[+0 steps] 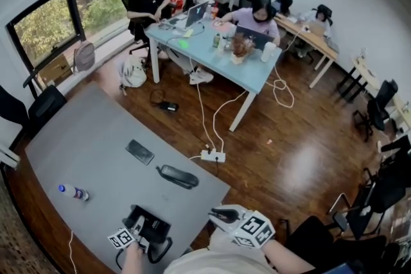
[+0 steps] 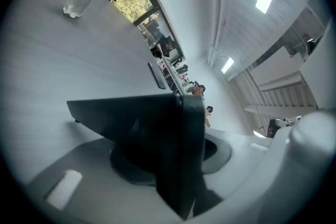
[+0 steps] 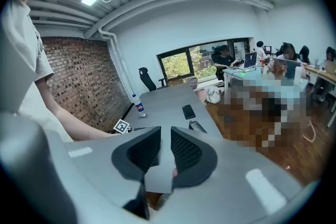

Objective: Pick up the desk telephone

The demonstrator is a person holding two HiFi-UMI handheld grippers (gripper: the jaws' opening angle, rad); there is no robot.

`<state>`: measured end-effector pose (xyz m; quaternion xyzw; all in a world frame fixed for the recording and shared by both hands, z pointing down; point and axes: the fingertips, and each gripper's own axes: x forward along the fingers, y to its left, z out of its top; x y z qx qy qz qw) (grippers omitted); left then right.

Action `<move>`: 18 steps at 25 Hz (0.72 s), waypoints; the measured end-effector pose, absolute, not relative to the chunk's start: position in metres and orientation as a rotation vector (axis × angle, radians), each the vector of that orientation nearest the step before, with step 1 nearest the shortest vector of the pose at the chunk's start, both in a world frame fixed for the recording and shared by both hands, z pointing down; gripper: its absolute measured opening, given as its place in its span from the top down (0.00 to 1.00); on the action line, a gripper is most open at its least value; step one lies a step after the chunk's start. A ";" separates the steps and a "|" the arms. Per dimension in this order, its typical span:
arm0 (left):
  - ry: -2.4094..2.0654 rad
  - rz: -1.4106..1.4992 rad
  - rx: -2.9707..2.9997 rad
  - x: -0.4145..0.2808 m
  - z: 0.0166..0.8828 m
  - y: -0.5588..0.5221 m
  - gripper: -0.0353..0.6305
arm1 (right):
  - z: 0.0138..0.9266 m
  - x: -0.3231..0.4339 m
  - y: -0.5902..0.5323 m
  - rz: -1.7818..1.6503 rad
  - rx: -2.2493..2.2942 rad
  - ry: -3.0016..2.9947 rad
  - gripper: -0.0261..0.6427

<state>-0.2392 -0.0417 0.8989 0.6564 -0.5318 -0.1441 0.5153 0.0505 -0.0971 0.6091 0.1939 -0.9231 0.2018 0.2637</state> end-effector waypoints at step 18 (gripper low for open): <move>-1.212 -0.544 1.742 -0.219 0.722 -0.008 0.70 | 0.605 0.008 -0.079 0.537 0.416 -2.587 0.88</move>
